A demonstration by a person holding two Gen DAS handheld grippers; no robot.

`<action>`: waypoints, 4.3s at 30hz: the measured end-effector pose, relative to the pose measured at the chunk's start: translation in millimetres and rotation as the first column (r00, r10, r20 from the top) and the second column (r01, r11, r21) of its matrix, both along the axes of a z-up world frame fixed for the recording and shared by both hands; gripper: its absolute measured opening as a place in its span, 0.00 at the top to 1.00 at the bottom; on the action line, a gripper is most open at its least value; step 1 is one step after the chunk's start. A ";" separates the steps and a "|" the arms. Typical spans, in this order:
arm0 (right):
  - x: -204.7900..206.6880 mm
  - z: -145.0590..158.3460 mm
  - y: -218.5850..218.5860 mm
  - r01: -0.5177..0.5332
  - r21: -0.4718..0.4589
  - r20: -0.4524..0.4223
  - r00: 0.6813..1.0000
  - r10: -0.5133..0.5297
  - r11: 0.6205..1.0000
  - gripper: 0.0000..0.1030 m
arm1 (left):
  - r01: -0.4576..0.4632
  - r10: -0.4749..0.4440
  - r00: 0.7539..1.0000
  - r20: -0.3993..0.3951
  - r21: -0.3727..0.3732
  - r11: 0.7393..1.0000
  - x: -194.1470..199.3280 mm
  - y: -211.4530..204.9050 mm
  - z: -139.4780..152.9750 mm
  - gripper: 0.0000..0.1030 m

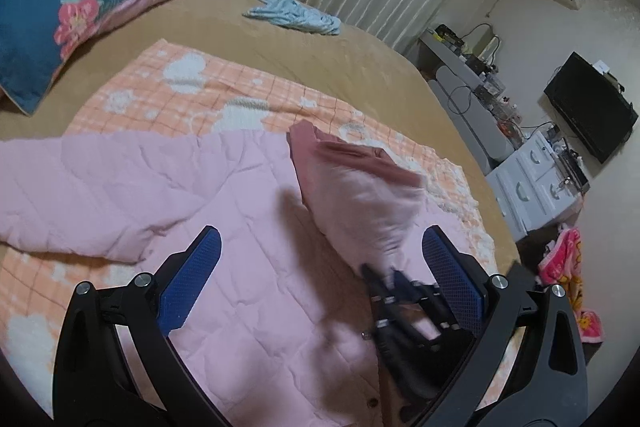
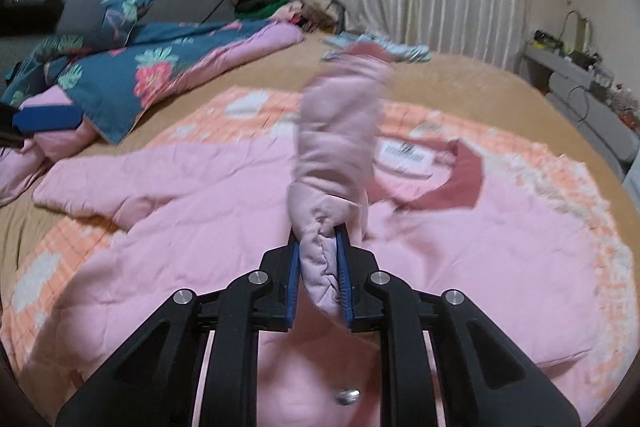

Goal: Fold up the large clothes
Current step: 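Lay the sleeve over the jacket front and open the right tool, then move the left tool over the jacket toward the other sleeve, then lower the left tool onto the other sleeve cuff and grasp it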

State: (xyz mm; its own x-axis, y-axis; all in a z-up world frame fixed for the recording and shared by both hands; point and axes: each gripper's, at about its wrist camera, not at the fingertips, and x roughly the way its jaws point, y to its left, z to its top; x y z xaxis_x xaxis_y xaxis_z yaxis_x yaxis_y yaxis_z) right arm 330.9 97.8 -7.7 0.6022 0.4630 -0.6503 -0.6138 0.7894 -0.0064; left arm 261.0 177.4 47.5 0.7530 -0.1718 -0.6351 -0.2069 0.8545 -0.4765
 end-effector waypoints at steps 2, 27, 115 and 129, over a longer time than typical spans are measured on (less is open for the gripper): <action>-3.0 -6.2 5.2 -0.012 -0.011 -0.016 1.000 0.012 1.000 0.78 | 0.002 -0.002 1.000 -0.007 -0.023 1.000 -0.5 2.1 -7.2 0.08; 14.0 7.7 -139.3 0.200 0.023 -0.113 0.974 -0.196 0.980 0.27 | -0.019 0.026 0.981 -0.192 0.041 0.999 10.4 -18.4 -85.9 0.17; -81.6 63.5 60.7 0.018 -0.024 -0.046 0.999 -0.019 1.000 0.04 | -0.423 0.448 0.875 -0.183 0.159 0.892 -137.1 159.8 -84.0 0.09; -81.3 40.1 147.4 -0.118 -0.083 -0.056 0.992 0.114 0.989 0.04 | -0.579 0.569 0.785 -0.245 0.038 0.815 -147.0 221.5 -121.3 0.09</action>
